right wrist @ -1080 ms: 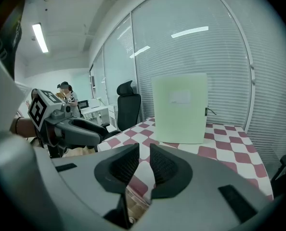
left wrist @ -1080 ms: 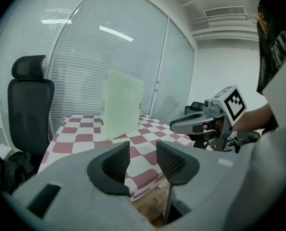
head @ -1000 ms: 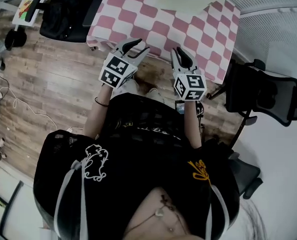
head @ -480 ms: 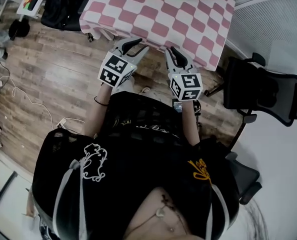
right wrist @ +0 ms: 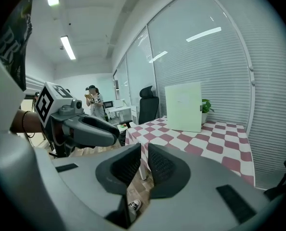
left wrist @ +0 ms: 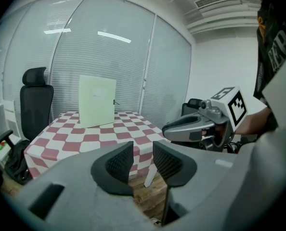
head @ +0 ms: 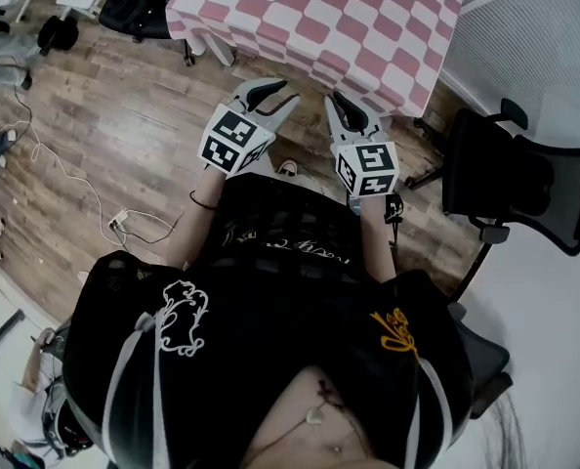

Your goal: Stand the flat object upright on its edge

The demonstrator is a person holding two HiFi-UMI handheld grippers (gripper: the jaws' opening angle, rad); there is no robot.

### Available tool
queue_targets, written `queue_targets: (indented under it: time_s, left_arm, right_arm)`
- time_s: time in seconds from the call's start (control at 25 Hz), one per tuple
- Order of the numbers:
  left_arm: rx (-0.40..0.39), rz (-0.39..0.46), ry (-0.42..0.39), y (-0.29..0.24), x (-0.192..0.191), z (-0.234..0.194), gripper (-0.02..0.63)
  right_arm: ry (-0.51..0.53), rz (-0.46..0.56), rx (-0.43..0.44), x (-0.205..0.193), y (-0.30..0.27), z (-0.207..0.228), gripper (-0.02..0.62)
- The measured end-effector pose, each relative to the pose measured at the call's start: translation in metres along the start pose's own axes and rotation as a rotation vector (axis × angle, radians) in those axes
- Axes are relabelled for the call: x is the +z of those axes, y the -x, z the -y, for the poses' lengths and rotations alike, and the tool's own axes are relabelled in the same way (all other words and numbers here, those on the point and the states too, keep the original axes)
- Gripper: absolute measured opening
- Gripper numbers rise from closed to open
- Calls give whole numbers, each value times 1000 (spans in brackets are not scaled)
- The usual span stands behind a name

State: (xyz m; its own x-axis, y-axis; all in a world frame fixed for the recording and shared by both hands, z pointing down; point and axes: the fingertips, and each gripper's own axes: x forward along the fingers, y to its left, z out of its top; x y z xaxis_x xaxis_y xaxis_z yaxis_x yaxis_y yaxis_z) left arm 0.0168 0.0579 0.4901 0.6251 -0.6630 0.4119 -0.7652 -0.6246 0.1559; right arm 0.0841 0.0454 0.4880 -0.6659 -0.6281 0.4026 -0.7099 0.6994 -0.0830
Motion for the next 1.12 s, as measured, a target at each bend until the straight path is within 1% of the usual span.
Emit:
queue_targets:
  time_s: [0.24,0.48,0.68,1.12]
  left_arm:
    - [46,2,-7,27,-12,31,135]
    - [70,-2,-16,44,-26,51,135]
    - [77,-6,-14,53,-35,61,135]
    - [84,7,-13,63,-39,69,135]
  right_arm:
    - [30,27,53,-5,24,-25,45]
    - [34,30,96,-15,40,-45,35]
    - [40,27,100,-21,50,-51,33]
    - [54,32,108,-23,58,-63,32]
